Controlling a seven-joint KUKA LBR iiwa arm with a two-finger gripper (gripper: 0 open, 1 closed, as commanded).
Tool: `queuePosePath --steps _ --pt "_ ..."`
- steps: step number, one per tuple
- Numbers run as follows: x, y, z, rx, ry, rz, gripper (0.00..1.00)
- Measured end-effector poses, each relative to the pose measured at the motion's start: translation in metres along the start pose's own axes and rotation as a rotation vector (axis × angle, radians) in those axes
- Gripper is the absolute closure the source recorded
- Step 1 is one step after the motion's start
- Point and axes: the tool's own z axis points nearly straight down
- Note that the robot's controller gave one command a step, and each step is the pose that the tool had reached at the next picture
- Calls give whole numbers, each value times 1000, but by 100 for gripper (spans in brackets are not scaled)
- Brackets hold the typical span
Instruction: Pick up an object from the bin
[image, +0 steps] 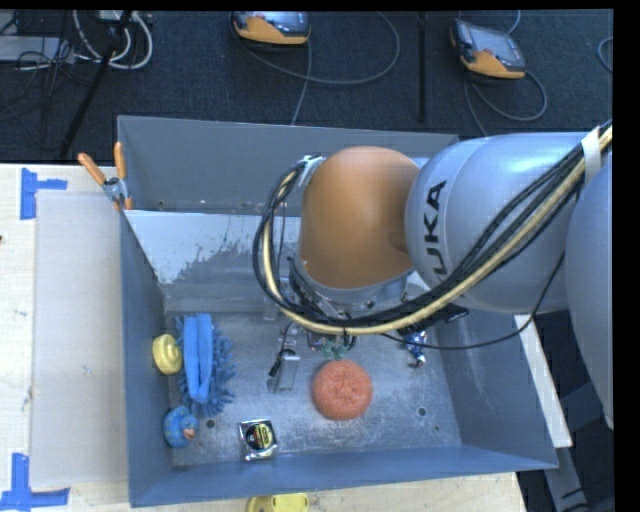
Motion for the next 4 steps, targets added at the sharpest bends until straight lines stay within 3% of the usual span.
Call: queuePosePath --steps 1,2,3,4 --pt "-11 -29 19 3 2 25 0" --pt "-26 -65 74 2 -1 -214 0" --pt "-11 -83 96 4 6 -44 0" --pt "-19 -94 107 3 2 94 0"
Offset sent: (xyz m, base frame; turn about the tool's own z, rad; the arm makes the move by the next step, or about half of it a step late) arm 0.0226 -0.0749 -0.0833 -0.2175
